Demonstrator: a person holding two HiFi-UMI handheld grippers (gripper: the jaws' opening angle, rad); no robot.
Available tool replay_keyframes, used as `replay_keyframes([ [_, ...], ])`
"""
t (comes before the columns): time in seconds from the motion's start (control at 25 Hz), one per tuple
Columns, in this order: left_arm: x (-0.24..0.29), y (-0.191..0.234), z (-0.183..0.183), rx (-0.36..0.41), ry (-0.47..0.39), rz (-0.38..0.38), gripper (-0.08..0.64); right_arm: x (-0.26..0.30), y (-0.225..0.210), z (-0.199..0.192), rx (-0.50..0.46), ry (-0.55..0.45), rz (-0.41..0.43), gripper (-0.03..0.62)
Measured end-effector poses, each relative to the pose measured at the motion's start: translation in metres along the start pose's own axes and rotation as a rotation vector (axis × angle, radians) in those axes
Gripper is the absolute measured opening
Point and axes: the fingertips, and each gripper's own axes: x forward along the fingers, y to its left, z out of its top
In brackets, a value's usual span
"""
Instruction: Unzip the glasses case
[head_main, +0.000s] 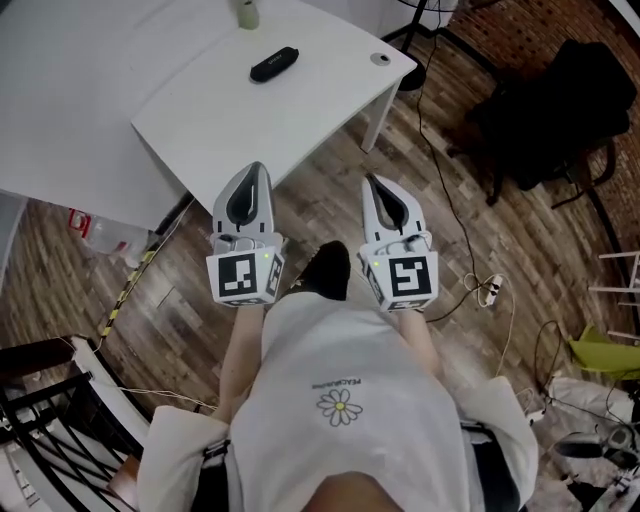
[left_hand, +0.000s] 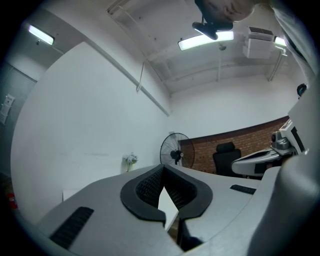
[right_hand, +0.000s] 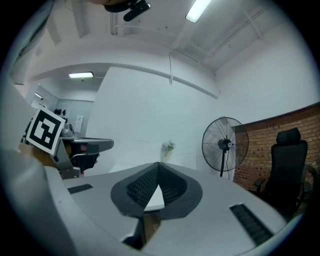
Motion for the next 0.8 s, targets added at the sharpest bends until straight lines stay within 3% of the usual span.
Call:
replay_keyframes([
  [0.28,0.038,0.002,-0.017,0.019,0.030,-0.023,0.006,0.017,-0.024,-0.027,0.035,0.065,-0.013,0.005],
  [0.52,0.101,0.016,-0.031,-0.013,0.011,-0.029,0.008,0.076,-0.045,-0.035,-0.043,0.072,0.038,0.004],
  [0.8,0.184,0.047,-0.052,-0.055,0.015,0.027,0.006,0.178,-0.079,-0.042,-0.072,0.114,0.135,0.004],
])
